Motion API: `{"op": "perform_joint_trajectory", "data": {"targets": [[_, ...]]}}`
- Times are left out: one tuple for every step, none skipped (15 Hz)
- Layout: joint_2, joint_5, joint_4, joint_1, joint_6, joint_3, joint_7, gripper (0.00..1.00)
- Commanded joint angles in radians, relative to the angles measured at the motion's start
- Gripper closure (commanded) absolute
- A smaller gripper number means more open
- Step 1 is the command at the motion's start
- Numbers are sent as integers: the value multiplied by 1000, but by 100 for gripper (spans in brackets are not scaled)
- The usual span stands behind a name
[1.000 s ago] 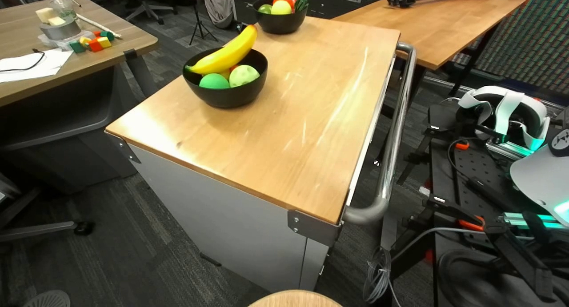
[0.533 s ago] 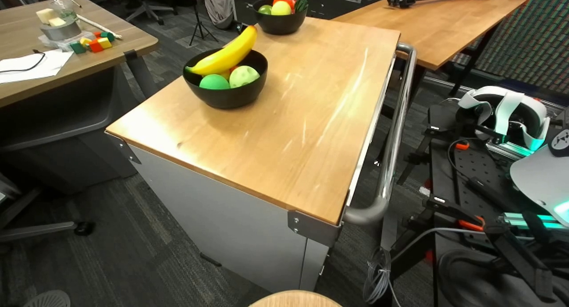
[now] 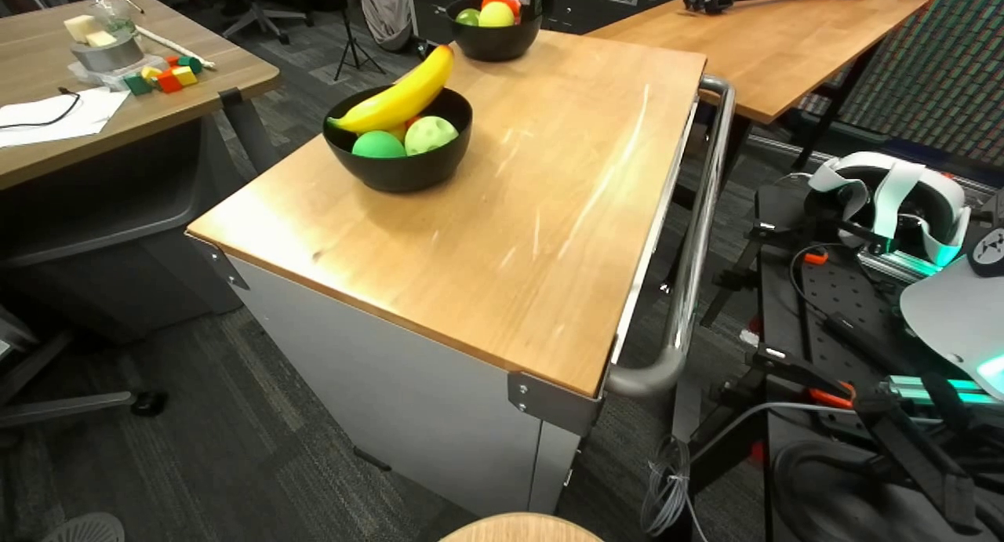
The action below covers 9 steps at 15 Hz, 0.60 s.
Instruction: Remove all the plastic vegetables and fruits from the two bowls
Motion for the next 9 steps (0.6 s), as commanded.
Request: {"op": "perform_joint_trajectory", "data": {"targets": [[12,-10,36,-16,10,15,20,86],[14,-15,43,-16,6,12,27,94],[16,-20,48,-17,2,9,31,51],[19,-28,54,-17,-2,6,37,56],[23,-31,60,-20,-1,4,43,55],[27,-33,67,-22,-2,3,49,48],[31,-35,73,-25,-4,3,55,41],[36,-31,81,-29,-6,4,58,34],[41,-28,87,-32,-6,6,60,25]]}}
